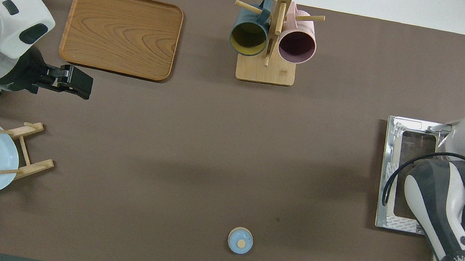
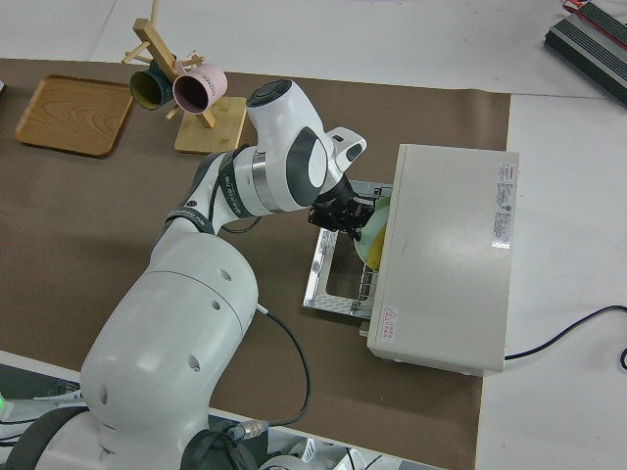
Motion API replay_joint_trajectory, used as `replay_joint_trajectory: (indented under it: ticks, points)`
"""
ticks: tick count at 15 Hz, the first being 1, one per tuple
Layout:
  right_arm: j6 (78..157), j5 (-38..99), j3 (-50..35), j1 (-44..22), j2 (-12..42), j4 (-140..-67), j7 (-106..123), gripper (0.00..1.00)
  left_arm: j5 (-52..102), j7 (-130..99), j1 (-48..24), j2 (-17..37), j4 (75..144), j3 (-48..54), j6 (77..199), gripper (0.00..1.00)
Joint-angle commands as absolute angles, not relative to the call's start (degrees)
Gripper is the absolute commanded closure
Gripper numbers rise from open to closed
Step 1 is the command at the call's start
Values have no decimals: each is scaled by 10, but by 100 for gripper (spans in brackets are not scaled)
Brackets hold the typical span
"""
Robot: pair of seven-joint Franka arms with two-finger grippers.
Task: Put corn in oven
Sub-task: 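Carry the plate with the corn into the open oven with the right gripper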
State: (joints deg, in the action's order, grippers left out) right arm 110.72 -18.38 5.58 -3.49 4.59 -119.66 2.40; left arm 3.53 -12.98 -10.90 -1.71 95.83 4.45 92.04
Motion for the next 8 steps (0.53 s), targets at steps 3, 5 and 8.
replay_joint_trajectory:
  ticks: [3,5,8]
  points:
    - [1146,-184,47,-1,29,-1232,61,69,32,-123,-116,-8,939,41,890,0]
    - [1150,-183,47,-2,30,-1230,59,60,27,-123,-116,-8,937,41,882,0]
    - [1116,-154,42,-27,36,-1201,54,59,25,-123,-116,-8,932,43,882,0]
